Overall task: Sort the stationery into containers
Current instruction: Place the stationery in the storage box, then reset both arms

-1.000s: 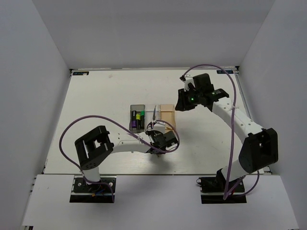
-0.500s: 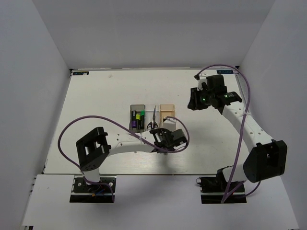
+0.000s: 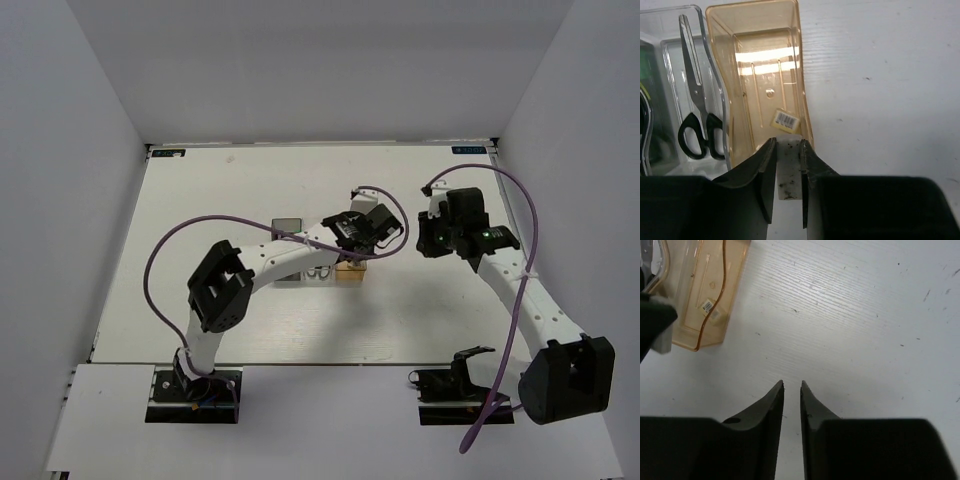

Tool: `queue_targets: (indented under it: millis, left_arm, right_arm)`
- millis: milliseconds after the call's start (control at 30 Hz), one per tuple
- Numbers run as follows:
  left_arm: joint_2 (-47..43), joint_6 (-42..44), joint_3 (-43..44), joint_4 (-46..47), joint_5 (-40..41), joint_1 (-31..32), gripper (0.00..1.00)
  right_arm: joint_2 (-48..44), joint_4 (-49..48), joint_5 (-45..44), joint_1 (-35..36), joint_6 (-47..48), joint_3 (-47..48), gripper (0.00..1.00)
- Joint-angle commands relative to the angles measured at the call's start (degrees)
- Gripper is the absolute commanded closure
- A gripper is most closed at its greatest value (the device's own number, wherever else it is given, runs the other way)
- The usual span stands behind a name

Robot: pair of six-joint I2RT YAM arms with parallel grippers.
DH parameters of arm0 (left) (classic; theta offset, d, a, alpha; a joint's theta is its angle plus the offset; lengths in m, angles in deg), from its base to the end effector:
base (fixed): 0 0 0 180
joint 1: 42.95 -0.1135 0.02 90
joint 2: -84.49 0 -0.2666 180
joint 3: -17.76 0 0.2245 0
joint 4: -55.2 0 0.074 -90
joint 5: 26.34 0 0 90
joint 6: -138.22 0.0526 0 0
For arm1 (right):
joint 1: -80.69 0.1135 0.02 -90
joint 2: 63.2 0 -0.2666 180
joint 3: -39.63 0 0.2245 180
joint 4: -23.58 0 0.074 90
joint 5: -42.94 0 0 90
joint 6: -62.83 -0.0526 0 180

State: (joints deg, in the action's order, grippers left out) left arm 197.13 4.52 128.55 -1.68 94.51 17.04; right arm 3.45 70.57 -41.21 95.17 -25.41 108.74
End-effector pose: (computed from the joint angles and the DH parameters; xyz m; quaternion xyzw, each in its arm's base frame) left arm 0.2278 -0.3406 0.2505 0.0606 0.9291 -0.0461 0.3619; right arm 0.2201 0.0624 0.2793 -0.1496 0.9091 0.0895 0.3784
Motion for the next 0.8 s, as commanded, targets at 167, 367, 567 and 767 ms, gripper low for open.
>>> queue_targets:
  millis: [167,367,567,767]
  left_arm:
    - [4.08,3.45,6.49,-3.61,0.09,-4.70,0.80]
    - [1.71,5.03,5.35,-1.95,-0.35,-5.49,0.22]
    - [-5.31,7.58,2.98,-0.99,0.17,-3.92,0.28]
    - [-26.70,11.71,-18.94,2.18,1.14,-2.42,0.69]
  right_arm:
    - [-2.93,-1.87,1.80,-2.00,0.61,-1.48,0.41]
    - [-3.37,-1.08,4.61,-3.40,0.70,-2.01,0.18]
    - [-4.51,0.06,5.58,-3.49,0.00,-2.10,0.10]
    - [-7.67,0.16,5.05,-3.49,1.22,-5.17,0.10]
